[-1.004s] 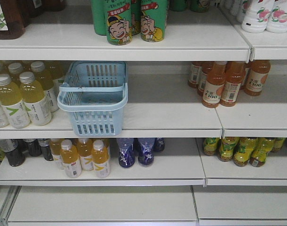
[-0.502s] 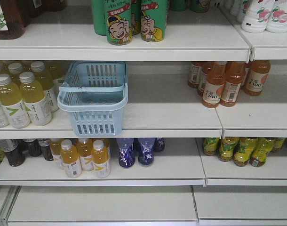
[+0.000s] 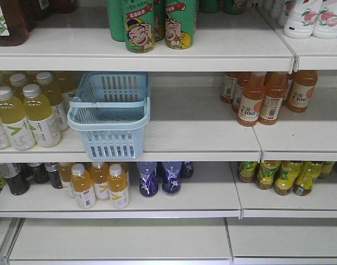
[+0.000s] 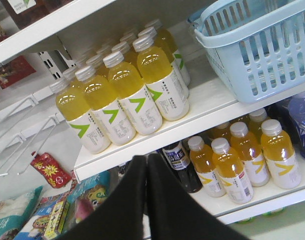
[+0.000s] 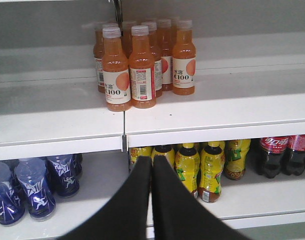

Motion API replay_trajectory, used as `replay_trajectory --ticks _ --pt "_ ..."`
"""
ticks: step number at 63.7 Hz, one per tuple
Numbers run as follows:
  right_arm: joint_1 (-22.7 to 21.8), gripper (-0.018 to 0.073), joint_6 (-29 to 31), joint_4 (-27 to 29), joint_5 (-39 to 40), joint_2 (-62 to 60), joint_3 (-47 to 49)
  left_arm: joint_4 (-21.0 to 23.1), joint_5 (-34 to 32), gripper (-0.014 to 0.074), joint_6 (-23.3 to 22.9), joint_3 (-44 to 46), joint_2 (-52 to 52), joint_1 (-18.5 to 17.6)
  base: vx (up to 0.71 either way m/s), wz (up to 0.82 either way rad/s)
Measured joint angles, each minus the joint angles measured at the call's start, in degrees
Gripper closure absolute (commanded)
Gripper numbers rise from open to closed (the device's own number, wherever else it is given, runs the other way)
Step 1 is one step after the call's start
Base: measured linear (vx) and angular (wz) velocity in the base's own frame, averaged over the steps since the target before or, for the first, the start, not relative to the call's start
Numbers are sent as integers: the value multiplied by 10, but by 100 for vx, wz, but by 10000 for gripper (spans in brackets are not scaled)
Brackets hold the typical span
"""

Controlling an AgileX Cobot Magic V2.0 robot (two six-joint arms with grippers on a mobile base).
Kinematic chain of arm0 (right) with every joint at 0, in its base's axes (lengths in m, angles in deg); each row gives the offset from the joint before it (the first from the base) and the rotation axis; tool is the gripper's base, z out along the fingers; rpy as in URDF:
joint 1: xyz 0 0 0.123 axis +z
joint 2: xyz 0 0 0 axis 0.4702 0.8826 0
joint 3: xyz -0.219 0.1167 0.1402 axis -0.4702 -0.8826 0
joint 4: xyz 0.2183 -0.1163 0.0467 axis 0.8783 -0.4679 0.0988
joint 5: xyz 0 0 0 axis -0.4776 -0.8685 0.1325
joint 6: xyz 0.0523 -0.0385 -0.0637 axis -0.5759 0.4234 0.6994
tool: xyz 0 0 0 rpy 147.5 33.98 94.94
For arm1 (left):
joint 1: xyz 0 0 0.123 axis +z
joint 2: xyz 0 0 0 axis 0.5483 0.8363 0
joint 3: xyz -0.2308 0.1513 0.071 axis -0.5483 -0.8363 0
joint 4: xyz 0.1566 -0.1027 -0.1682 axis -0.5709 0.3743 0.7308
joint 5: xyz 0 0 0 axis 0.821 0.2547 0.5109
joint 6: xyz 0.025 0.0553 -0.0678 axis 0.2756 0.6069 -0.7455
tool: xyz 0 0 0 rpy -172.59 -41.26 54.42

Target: Place coke in basket with both arms

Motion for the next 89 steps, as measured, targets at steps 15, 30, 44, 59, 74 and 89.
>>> replay_trajectory --ticks 15,30,44,59,74,89 --pt "0 564 0 0 0 0 0 -4 -53 603 0 0 0 0 0 0" --pt "0 564 0 0 0 0 0 -11 -212 603 0 0 0 0 0 0" --pt "0 564 0 0 0 0 0 -15 -291 603 0 0 0 0 0 0" --pt "0 564 0 0 0 0 0 12 -318 603 -89 0 0 0 0 0" --pt "0 564 0 0 0 0 0 159 -363 603 -469 0 0 0 0 0" --pt "0 564 0 0 0 0 0 180 -380 603 -611 0 0 0 0 0"
